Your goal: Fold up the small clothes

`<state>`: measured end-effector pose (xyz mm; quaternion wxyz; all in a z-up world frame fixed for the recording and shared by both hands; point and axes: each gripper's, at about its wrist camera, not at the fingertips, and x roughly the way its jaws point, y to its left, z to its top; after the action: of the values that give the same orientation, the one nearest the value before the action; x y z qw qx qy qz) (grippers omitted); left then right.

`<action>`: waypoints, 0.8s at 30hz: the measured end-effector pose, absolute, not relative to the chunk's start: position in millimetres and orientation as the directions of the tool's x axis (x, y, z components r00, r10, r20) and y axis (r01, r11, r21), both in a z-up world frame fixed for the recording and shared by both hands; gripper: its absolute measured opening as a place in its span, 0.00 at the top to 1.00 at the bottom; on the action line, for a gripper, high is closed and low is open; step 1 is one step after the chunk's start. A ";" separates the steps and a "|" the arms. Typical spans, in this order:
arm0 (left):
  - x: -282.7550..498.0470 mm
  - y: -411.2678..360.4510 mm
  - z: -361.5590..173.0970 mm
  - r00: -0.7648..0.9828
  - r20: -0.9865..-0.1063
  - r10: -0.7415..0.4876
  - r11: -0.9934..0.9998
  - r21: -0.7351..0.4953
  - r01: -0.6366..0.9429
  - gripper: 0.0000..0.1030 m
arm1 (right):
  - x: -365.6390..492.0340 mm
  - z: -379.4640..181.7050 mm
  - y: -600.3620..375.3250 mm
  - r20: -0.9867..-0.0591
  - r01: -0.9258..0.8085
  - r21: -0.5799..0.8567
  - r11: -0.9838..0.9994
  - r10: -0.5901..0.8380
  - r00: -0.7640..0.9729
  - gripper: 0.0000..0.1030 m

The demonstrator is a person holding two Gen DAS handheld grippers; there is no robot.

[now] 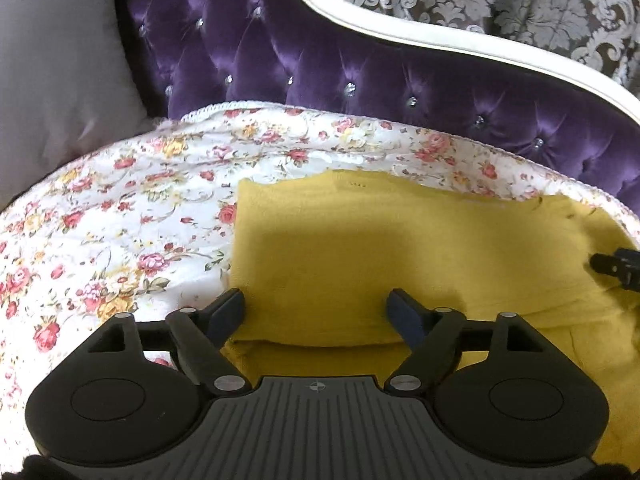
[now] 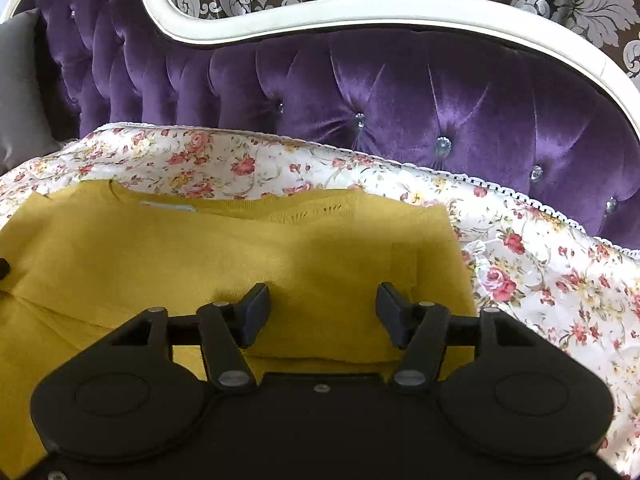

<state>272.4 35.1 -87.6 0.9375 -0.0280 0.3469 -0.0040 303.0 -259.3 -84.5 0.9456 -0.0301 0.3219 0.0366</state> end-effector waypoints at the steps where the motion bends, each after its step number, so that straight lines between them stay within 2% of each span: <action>1: 271.3 34.7 -89.4 0.767 -0.641 -0.025 0.998 -0.054 -0.013 0.21 | 303.5 -85.2 -259.2 -0.608 -0.090 -0.034 0.995 0.051 0.792 0.36; 7: 266.1 31.3 -96.2 0.811 -0.585 -0.014 0.998 -0.056 -0.023 0.16 | 303.0 -88.3 -258.7 -0.594 -0.097 -0.031 0.995 0.060 0.802 0.32; 18: 265.5 30.3 -95.8 0.816 -0.577 -0.012 0.998 -0.060 -0.028 0.15 | 305.6 -90.8 -258.3 -0.601 -0.135 -0.003 0.991 0.106 0.792 0.18; 21: 266.8 30.4 -94.9 0.811 -0.585 -0.013 0.998 -0.056 -0.024 0.15 | 308.0 -91.2 -255.8 -0.615 -0.178 0.005 0.984 0.144 0.776 0.03; 24: 267.9 32.4 -93.9 0.803 -0.596 -0.030 0.998 -0.060 -0.007 0.15 | 309.5 -90.9 -248.9 -0.630 -0.199 -0.036 0.979 0.133 0.765 0.01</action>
<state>267.9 32.4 -93.9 0.9489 -0.0298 0.3141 -0.0061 309.5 -248.9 -90.9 0.9381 -0.0502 0.3310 0.0885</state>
